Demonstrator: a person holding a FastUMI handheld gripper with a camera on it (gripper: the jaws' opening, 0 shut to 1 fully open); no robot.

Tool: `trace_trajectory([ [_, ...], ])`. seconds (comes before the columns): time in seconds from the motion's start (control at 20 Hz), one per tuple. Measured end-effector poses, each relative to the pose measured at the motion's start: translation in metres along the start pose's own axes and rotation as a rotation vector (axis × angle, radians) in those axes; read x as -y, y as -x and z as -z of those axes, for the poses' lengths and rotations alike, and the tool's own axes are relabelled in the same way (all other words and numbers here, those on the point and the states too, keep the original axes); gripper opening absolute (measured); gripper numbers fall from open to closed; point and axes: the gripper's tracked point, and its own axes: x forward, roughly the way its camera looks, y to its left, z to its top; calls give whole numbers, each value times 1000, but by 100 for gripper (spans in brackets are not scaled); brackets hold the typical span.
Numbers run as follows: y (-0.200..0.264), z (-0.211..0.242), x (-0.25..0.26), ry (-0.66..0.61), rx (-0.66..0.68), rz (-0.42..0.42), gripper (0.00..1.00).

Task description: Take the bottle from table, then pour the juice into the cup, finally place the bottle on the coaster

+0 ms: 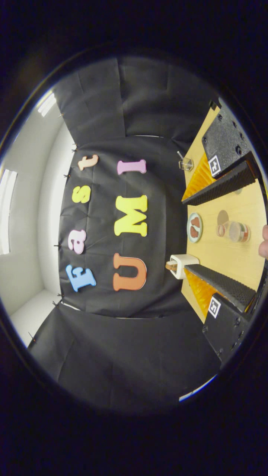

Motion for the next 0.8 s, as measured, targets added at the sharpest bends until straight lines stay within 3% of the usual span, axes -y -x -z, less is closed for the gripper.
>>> trace_trajectory([
  [0.4,16,145,5,0,-93,-25,100],
  [0.8,-6,215,22,12,-153,16,100],
])
